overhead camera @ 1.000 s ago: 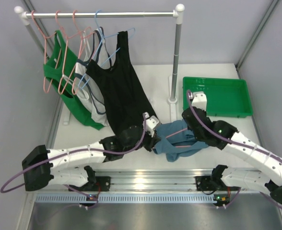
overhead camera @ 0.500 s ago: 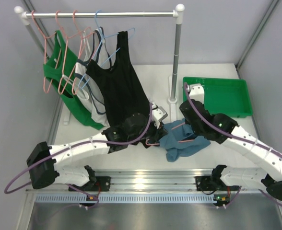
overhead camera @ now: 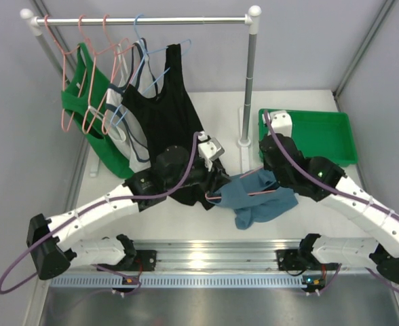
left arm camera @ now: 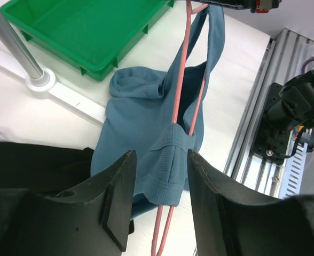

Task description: Place the tank top on the hanger

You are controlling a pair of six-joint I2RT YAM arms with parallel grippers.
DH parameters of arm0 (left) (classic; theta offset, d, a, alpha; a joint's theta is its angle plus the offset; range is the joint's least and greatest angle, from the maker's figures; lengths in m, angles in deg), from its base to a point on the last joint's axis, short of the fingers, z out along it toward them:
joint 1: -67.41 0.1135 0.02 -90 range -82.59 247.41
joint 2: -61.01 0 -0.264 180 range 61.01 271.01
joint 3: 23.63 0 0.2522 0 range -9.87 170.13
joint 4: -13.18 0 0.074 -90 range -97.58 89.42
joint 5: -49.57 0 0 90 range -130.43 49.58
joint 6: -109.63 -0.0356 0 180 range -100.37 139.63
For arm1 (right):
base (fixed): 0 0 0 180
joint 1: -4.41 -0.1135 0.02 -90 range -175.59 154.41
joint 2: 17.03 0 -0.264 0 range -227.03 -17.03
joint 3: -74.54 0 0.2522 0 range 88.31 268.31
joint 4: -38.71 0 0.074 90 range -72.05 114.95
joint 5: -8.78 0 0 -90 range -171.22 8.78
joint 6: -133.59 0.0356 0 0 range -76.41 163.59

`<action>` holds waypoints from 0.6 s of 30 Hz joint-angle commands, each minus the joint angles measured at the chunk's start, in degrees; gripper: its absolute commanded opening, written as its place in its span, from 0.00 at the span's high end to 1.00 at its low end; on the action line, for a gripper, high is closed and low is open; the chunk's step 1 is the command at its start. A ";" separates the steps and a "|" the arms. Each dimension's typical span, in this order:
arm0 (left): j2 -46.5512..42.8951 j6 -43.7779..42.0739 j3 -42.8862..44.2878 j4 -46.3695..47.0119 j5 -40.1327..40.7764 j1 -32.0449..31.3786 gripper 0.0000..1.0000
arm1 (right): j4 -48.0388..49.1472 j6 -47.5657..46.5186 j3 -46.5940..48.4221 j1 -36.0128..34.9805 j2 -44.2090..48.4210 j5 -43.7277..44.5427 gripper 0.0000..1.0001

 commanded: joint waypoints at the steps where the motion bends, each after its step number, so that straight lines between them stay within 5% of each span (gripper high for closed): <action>1: -1.18 -3.18 4.10 -3.96 -6.30 2.07 0.52 | 0.44 -2.61 4.38 -1.08 0.17 -0.09 1.00; 9: 4.09 -6.86 9.11 -11.26 -14.48 2.86 0.52 | -0.09 -4.19 7.20 -1.08 -1.15 -0.26 1.00; 18: 7.43 -6.53 8.50 -9.16 -15.98 2.77 0.55 | -0.09 -4.63 8.70 -1.08 -2.12 -0.62 1.00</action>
